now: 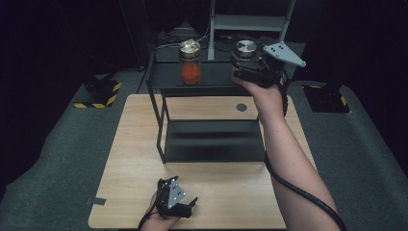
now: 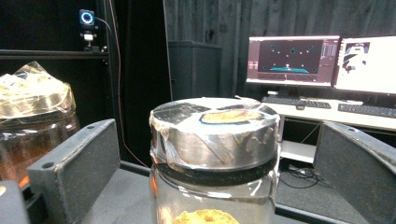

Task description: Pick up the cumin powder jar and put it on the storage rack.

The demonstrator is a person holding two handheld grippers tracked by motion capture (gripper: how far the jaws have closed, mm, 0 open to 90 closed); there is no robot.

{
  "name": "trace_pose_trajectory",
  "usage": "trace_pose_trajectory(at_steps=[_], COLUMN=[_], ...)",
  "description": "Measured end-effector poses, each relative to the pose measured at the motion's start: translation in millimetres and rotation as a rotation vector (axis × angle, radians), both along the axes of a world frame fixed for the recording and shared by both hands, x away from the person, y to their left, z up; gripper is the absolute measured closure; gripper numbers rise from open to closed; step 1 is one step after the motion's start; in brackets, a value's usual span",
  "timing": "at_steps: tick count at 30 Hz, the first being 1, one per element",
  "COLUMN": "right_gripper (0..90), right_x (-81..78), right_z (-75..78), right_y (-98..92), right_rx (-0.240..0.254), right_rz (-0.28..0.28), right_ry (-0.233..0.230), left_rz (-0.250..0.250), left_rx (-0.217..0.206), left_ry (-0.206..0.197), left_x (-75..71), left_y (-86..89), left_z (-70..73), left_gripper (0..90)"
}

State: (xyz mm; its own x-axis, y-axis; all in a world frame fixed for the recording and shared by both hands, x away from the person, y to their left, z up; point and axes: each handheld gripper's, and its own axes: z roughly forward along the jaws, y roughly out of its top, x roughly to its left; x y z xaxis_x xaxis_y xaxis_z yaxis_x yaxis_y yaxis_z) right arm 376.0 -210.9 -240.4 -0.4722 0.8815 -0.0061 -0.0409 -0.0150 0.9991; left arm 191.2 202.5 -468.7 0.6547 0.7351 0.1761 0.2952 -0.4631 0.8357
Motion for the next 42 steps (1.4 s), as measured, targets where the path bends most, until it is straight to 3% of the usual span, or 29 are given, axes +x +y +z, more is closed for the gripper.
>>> trace_pose_trajectory(at_steps=[14,30,42], right_gripper=[0.0,0.0,0.0], right_x=[-14.1,-51.2,-79.5], right_z=[-3.6,-14.6,-31.5], right_y=[-7.0,-19.6,-27.6], right_rx=[-0.005,-0.013,-0.041], right_rz=[0.008,0.049,0.066], right_ry=[-0.011,-0.043,-0.074], left_rz=[-0.003,-0.004,0.002], left_rx=[-0.001,0.003,0.001], left_ry=[0.001,0.013,0.008], left_x=[0.4,2.4,1.2], left_y=[0.5,0.1,-0.2], left_z=[0.0,1.3,0.8], left_gripper=[1.0,1.0,1.0])
